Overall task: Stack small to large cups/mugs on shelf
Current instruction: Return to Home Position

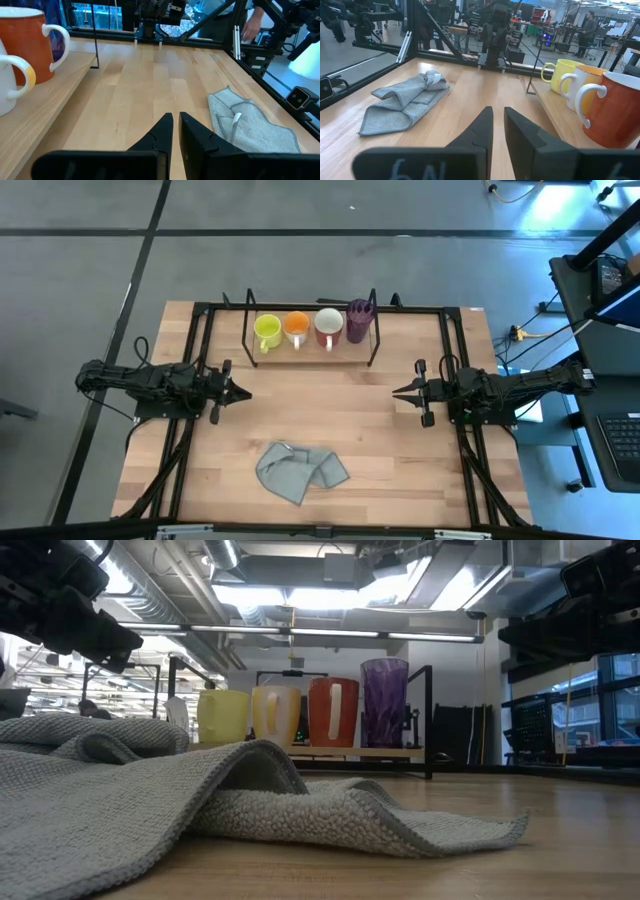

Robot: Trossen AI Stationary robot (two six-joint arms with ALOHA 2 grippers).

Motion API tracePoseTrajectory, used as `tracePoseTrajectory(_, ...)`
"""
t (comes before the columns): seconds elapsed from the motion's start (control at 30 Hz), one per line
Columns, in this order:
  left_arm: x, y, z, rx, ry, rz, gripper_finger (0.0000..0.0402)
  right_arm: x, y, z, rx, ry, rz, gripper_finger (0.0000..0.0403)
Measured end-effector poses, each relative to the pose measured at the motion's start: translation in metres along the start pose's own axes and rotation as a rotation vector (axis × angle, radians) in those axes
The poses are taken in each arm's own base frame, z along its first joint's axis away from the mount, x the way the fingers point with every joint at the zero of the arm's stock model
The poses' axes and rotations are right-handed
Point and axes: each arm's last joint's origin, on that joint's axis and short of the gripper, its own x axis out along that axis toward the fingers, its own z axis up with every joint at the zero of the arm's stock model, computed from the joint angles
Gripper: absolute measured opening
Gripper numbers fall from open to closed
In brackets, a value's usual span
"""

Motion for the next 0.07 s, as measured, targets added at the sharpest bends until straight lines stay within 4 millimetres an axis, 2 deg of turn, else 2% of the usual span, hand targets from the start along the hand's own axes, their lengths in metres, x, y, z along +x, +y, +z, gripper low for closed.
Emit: tracePoseTrajectory(0.07, 0.0, 0.0, 0.0, 0.0, 0.0, 0.0, 0.0025, 0.0, 0.0, 0.0, 0.0, 0.0, 0.0, 0.0049)
